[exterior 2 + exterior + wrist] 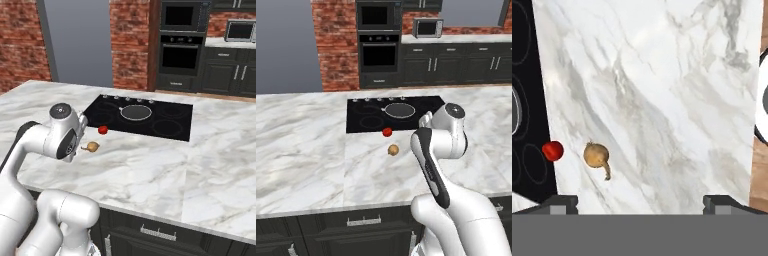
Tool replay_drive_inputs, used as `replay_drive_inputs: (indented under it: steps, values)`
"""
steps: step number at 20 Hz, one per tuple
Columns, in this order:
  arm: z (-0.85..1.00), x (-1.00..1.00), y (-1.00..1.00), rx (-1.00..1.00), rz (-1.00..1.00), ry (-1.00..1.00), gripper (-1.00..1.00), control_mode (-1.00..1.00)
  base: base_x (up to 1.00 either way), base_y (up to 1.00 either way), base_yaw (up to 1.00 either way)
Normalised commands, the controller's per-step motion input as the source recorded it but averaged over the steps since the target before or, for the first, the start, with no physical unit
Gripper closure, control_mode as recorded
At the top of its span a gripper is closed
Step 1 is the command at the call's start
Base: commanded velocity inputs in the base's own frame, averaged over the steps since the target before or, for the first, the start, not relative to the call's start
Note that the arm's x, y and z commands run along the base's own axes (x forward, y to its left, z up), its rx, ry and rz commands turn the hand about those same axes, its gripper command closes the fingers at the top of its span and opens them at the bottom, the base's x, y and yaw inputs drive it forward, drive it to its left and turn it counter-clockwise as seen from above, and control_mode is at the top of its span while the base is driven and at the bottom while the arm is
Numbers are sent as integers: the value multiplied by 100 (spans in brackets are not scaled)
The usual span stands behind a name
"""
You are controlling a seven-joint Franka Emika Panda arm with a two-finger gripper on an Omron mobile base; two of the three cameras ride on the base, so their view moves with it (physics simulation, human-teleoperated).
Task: Place the pan on the center burner on the stove. Then place the tomato and the onion in the pan and turn on the center burner.
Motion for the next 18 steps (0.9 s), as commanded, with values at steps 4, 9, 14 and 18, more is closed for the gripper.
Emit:
replay_drive_inputs:
  steps: [4,9,14,18]
  values:
    - [0,-1,5,-1,19,-12,-100,-100,0,0,0]
    - [0,0,17,-17,3,-21,-100,-100,0,0,0]
    - [0,-1,1,-25,0,-7,-100,-100,0,0,0]
    - [-7,0,8,-27,2,1,-100,-100,0,0,0]
